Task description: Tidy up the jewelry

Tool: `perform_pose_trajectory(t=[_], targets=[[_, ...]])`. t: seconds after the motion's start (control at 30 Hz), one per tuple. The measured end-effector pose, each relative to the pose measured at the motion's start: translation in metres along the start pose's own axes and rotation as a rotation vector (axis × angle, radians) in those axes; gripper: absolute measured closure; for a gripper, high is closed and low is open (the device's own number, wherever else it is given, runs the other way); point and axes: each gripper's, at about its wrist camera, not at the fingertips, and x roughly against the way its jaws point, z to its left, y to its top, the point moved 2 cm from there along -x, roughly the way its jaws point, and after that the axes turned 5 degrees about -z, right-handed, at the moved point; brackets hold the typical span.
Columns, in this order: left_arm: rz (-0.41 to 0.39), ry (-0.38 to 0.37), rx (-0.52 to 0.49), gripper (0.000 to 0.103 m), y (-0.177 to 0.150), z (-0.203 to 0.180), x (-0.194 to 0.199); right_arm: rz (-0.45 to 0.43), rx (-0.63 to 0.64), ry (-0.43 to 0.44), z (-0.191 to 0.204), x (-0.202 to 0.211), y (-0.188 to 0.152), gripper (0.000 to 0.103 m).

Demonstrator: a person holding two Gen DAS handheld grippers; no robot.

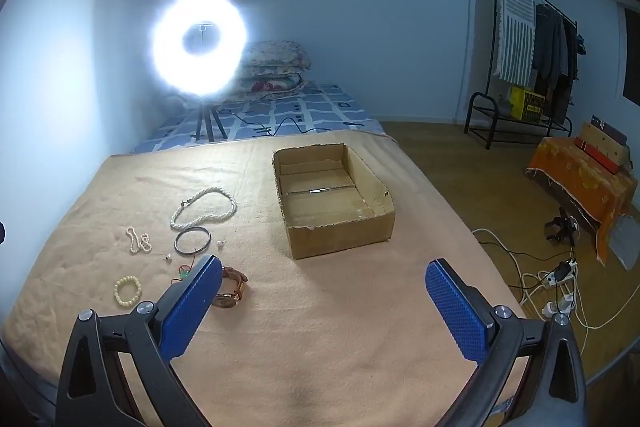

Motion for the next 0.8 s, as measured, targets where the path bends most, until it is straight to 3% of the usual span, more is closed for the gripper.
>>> perform_pose_trajectory(t=[0.8], targets=[[-0.004,0.001,-0.001,0.000,0.0019,-0.0016,-0.0009,0.004,-0.003,-0.003,-0.0030,0.0017,0.0007,0.000]])
